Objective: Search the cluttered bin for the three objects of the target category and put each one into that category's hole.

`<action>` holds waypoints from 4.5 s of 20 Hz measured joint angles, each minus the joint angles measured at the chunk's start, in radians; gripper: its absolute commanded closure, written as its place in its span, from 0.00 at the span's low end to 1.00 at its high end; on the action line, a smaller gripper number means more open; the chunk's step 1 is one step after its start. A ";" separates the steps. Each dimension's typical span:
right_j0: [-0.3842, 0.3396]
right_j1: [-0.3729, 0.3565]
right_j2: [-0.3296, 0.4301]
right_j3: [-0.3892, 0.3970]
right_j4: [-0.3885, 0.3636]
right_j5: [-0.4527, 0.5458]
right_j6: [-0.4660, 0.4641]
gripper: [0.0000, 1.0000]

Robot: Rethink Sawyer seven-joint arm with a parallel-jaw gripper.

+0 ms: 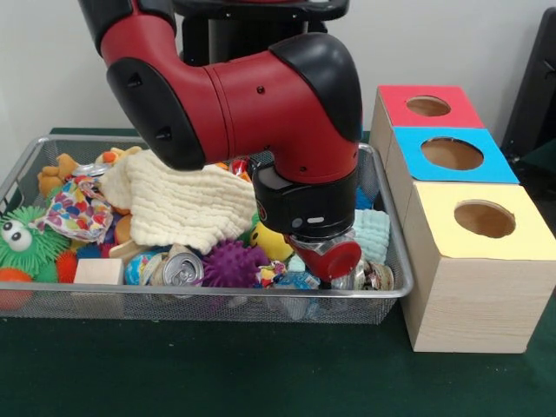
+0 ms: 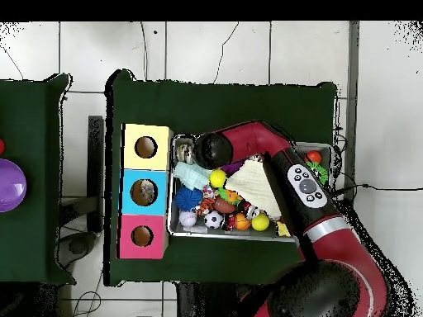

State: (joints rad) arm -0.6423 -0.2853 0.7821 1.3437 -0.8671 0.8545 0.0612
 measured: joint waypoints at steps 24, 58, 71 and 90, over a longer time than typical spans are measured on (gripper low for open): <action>-0.064 -0.303 0.084 0.229 0.154 0.106 -0.001 1.00; -0.260 -0.107 0.376 0.452 0.417 0.106 -0.010 1.00; -0.319 0.150 0.432 0.451 0.405 0.106 -0.074 1.00; -0.319 0.246 0.519 0.451 0.301 0.082 -0.077 1.00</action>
State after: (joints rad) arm -0.9615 -0.0391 1.3013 1.7943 -0.5665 0.9361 -0.0159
